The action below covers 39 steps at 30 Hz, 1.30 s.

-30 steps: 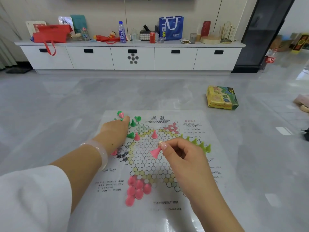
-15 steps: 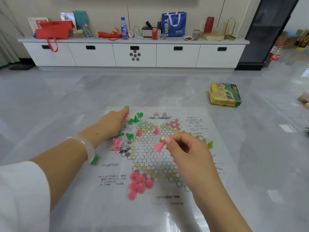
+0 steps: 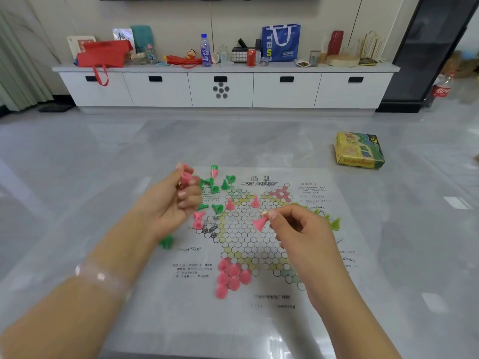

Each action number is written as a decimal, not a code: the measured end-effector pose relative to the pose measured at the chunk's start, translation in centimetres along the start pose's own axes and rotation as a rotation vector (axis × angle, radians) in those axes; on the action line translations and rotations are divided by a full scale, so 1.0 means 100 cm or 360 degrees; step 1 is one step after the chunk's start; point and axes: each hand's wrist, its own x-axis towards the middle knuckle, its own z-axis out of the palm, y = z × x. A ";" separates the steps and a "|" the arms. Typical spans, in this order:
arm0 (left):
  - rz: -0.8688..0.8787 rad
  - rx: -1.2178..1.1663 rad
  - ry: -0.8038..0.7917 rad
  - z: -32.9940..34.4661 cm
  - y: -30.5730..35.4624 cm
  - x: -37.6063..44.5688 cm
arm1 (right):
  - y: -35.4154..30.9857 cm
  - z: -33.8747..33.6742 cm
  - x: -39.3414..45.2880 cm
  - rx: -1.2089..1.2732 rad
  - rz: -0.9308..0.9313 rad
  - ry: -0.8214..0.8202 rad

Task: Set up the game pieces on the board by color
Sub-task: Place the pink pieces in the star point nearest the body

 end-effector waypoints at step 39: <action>0.0338 0.0953 0.0590 -0.019 -0.052 -0.063 | 0.032 0.006 -0.005 -0.0411 0.0274 -0.0398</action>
